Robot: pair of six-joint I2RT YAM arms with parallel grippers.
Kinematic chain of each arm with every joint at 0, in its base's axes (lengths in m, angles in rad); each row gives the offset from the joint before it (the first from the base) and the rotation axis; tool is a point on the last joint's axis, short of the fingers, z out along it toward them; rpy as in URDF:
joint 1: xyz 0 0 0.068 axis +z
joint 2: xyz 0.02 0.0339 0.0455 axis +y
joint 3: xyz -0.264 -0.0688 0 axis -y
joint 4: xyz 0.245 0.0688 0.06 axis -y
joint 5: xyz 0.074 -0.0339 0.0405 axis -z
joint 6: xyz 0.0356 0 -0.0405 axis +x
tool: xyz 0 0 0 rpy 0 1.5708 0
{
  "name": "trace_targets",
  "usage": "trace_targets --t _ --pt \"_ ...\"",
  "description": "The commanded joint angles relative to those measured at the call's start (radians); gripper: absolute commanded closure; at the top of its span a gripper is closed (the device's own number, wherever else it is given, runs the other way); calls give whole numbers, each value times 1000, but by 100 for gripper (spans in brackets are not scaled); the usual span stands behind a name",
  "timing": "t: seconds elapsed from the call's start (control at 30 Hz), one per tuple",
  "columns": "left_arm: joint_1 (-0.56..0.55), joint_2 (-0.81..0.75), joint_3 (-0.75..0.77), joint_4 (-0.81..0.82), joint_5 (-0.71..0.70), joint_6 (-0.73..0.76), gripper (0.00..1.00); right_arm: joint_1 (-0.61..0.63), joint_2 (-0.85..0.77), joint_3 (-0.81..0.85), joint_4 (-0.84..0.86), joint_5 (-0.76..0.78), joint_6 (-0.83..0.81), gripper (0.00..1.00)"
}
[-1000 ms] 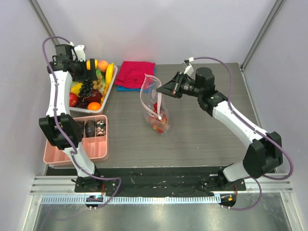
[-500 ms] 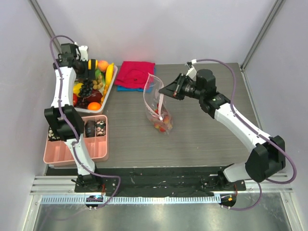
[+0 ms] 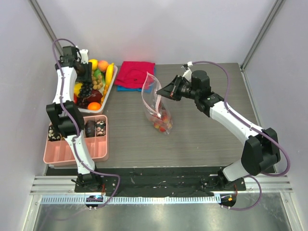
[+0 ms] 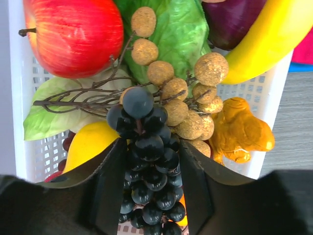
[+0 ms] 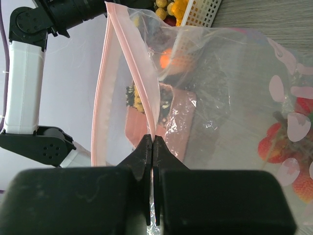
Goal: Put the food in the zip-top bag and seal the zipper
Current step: Pick up the fake fruit from the bin, then place the fake fruit in the zipper food storage bag.
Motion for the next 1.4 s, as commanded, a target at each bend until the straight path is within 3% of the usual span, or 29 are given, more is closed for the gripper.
trace_targets --t 0.0,0.17,0.3,0.77,0.97,1.2,1.37 --pt "15 15 32 30 -14 5 57 5 -9 -3 60 5 -1 99" --pt "21 -5 38 29 -11 5 76 5 -5 -2 61 4 -4 99" --pt "28 -56 27 27 -7 0 100 4 -5 -9 60 4 -13 99" --pt "32 -257 15 -2 78 -62 100 5 11 -9 66 0 -32 99" --pt "18 -350 56 3 232 -150 100 4 20 -8 68 -1 -38 99" --pt "-115 -476 61 62 331 -247 100 5 46 11 89 -3 -21 99" --pt "-331 -536 65 125 348 -320 100 13 63 26 107 -1 -24 99"
